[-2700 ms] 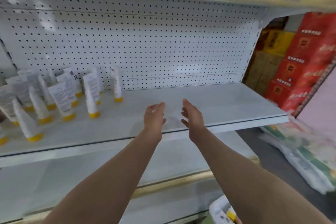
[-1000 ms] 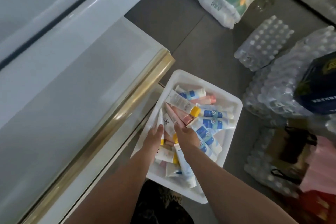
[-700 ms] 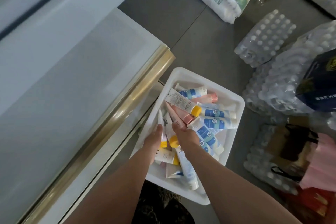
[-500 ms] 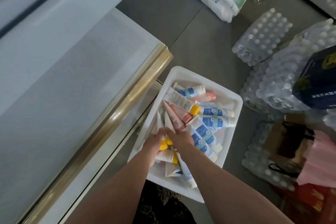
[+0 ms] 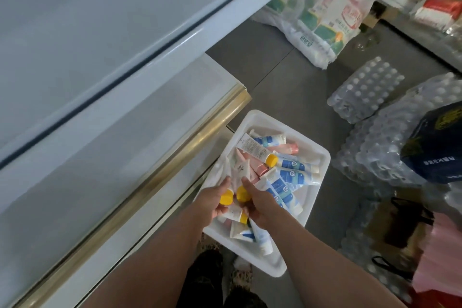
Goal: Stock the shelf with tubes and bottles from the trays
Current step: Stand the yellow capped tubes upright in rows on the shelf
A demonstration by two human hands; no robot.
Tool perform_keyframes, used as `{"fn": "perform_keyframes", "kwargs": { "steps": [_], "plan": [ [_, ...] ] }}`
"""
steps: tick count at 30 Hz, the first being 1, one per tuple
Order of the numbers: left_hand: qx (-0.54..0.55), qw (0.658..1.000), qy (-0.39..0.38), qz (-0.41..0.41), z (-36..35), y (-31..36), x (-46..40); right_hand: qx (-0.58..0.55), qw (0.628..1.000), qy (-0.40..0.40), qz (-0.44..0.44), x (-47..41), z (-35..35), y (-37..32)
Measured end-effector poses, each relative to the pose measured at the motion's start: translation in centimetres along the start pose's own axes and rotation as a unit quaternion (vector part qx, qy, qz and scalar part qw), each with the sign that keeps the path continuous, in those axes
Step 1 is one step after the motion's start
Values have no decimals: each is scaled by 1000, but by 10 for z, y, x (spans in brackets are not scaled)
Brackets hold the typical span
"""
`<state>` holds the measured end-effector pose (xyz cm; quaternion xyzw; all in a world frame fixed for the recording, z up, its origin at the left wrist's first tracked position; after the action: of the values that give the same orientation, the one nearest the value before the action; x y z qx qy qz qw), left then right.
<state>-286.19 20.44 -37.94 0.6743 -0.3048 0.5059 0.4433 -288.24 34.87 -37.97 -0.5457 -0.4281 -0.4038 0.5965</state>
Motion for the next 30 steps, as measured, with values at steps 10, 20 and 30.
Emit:
{"fn": "perform_keyframes", "kwargs": {
  "steps": [10,20,30],
  "plan": [
    [80,971,-95,-204,-11,20,131,-21,977,-100,185,114,17,-39],
    [166,894,-77,-410,23,53,264,27,898,-214,383,234,-10,-80],
    [224,819,46,-526,134,65,356,58,824,-328,458,325,-129,-77]
  ]
}}
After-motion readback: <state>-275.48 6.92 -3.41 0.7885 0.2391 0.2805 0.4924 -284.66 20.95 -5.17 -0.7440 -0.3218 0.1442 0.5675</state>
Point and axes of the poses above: each hand's wrist, its own x-axis away from the middle knuckle, its own z-axis out of the back of the hand, y = z × x, the point moved 2 cm from there along -x, towards the middle knuckle, and after that the axes turned 8 degrees about x, right-handed, at the moved point
